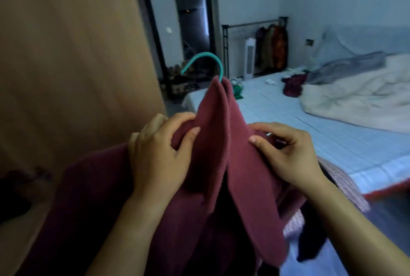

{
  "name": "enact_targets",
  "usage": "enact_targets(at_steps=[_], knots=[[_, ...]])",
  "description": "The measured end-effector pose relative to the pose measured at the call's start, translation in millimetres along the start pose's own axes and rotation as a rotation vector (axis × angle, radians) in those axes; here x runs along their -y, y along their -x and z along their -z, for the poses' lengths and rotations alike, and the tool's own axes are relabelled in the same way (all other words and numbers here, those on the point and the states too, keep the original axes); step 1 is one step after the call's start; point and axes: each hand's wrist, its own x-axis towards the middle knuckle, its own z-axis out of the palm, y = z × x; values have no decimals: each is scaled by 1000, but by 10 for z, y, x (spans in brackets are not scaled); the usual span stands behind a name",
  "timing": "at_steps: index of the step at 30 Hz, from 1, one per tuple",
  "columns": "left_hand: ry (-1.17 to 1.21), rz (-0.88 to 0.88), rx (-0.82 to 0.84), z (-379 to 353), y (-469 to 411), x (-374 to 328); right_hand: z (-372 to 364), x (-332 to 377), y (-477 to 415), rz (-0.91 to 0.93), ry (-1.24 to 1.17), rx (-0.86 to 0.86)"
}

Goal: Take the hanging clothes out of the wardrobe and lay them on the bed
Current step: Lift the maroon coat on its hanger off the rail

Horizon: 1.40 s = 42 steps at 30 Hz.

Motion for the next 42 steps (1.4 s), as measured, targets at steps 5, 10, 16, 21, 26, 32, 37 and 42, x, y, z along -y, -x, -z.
enact_targets(at_steps=[5, 10, 16, 21, 26, 32, 37, 42], knots=[[303, 71, 210, -1147, 409, -666, 1012, -755, 559, -137, 118, 19], [523, 207, 394, -2025, 795, -1022, 1779, -1279, 742, -228, 293, 113], [573, 259, 435, -2754, 487, -1235, 2148, -1867, 264, -218, 340, 139], [508, 305, 408, -3364, 25, -1055, 2026, -2595, -244, -236, 317, 174], [465, 342, 430, -4071, -477, -663, 1714, -3392, -738, -311, 245, 193], [387, 395, 500, -4966, -1022, -114, 1298, -4452, -1463, -390, 200, 299], [149, 456, 688, -5604, -1067, 295, 1003, -5257, -1667, -434, 345, 495], [-58, 680, 888, -5919, -808, 410, 849, -5729, -1707, -486, 442, 810]])
